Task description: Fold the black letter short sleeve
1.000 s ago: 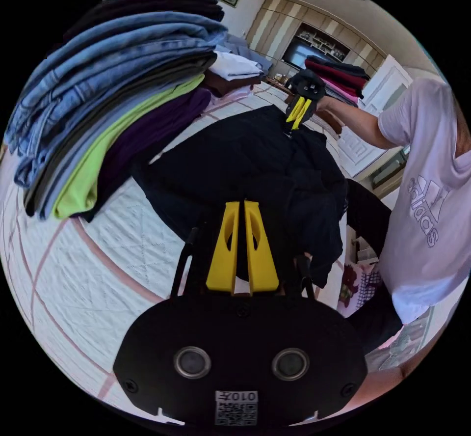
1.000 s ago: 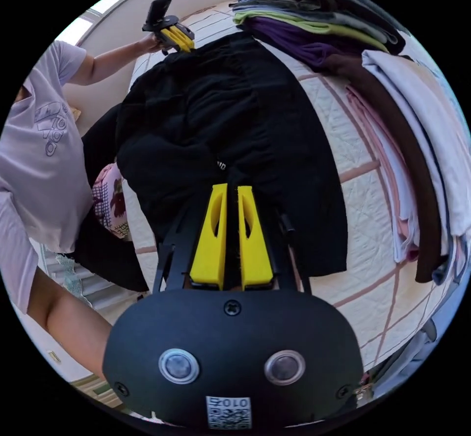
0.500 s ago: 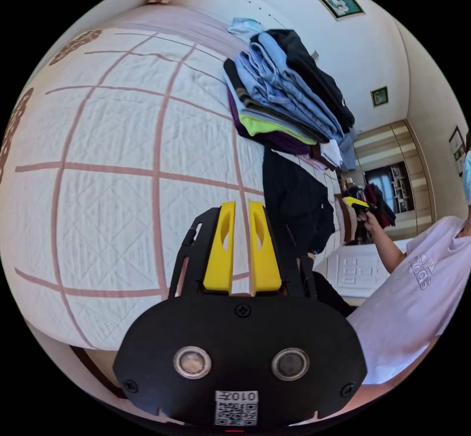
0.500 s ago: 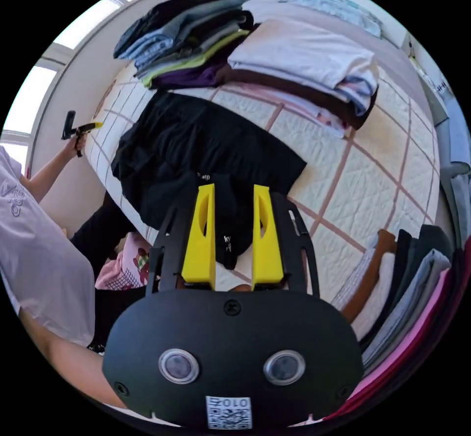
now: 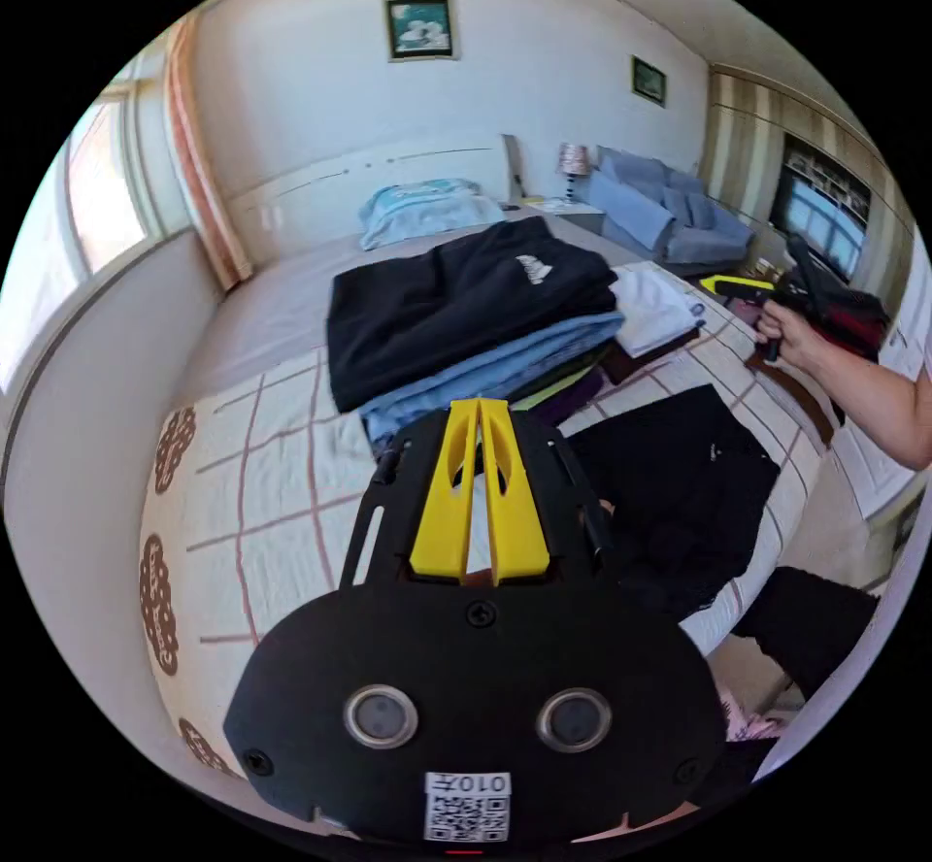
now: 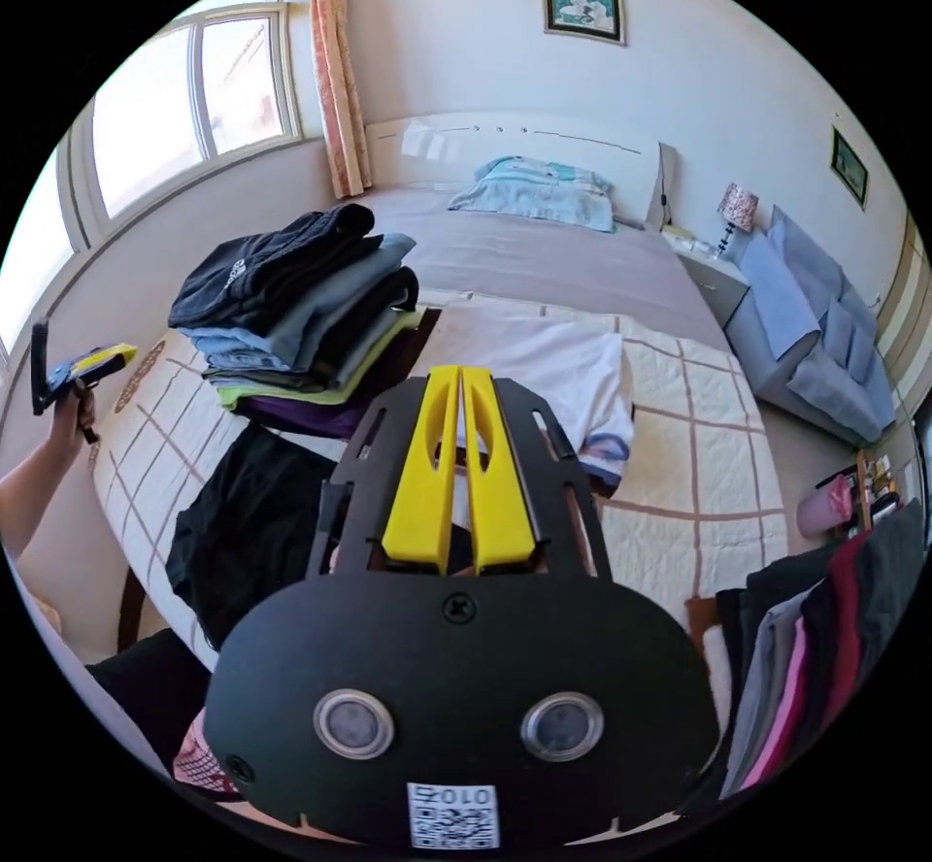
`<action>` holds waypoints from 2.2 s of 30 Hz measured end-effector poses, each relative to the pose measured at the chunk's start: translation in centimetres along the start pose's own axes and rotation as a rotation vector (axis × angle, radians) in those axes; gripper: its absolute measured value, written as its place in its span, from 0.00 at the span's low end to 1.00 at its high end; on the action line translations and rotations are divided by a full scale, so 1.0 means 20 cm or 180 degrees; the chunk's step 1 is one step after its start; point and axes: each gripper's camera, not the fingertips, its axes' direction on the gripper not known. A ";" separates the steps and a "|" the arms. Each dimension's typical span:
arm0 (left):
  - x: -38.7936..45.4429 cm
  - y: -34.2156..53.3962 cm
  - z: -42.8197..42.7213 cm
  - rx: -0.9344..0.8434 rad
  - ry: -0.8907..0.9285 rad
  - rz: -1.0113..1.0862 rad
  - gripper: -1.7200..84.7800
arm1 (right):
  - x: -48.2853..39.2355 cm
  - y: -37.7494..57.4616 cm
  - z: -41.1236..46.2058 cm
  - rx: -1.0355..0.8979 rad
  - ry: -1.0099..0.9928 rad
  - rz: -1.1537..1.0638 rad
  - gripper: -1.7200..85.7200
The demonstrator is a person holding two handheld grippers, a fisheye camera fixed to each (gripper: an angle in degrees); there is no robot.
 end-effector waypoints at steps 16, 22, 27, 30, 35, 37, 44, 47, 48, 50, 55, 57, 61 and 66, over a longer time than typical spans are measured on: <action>0.98 -0.32 1.41 -0.0677 0.1176 -0.1216 0.20 | 0.97 -0.26 0.00 -0.0902 -0.1057 0.0335 0.33; 1.13 -0.26 1.61 -0.0606 0.1273 -0.1472 0.26 | 1.44 -0.42 0.36 -0.1204 -0.2033 0.0807 0.38; 1.23 -0.28 1.74 -0.0556 0.1399 -0.1427 0.28 | 1.62 -0.51 0.47 -0.1359 -0.2412 0.0768 0.40; 1.28 -0.27 1.84 -0.0565 0.1526 -0.1474 0.28 | 1.65 -0.56 0.50 -0.1488 -0.2537 0.0702 0.41; 1.34 -0.29 1.92 -0.0493 0.1569 -0.1489 0.29 | 1.66 -0.65 0.42 -0.1513 -0.2543 0.0688 0.39; 1.36 -0.29 1.95 -0.0452 0.1558 -0.1543 0.29 | 1.59 -0.71 0.33 -0.1446 -0.2698 0.0542 0.36; 1.38 -0.24 2.00 -0.0363 0.1723 -0.1563 0.27 | 1.82 -0.76 0.45 -0.1811 -0.3208 0.0901 0.28; 1.39 -0.20 2.05 -0.0254 0.1831 -0.1688 0.25 | 1.80 -0.79 0.44 -0.1849 -0.3131 0.0784 0.22; 1.39 -0.20 2.06 -0.0240 0.1818 -0.1701 0.24 | 1.78 -0.82 0.41 -0.1866 -0.3030 0.0701 0.20; 1.43 -0.19 2.05 -0.0152 0.1764 -0.1736 0.23 | 1.77 -0.86 0.36 -0.1920 -0.2944 0.0598 0.18; 1.59 -0.30 2.01 -0.0068 0.1455 -0.1546 0.22 | 1.69 -1.13 0.13 -0.1858 -0.2463 -0.0222 0.16; 1.64 -0.34 2.05 0.0001 0.1443 -0.1575 0.22 | 1.71 -1.24 0.07 -0.1708 -0.2318 -0.0524 0.16; 1.64 -0.57 2.16 0.0164 0.1349 -0.1497 0.22 | 1.86 -1.29 0.07 -0.1463 -0.2259 -0.0476 0.16; 1.64 -0.86 2.40 -0.0261 0.1547 -0.1209 0.22 | 2.21 -1.19 0.27 -0.1577 -0.2300 0.0266 0.17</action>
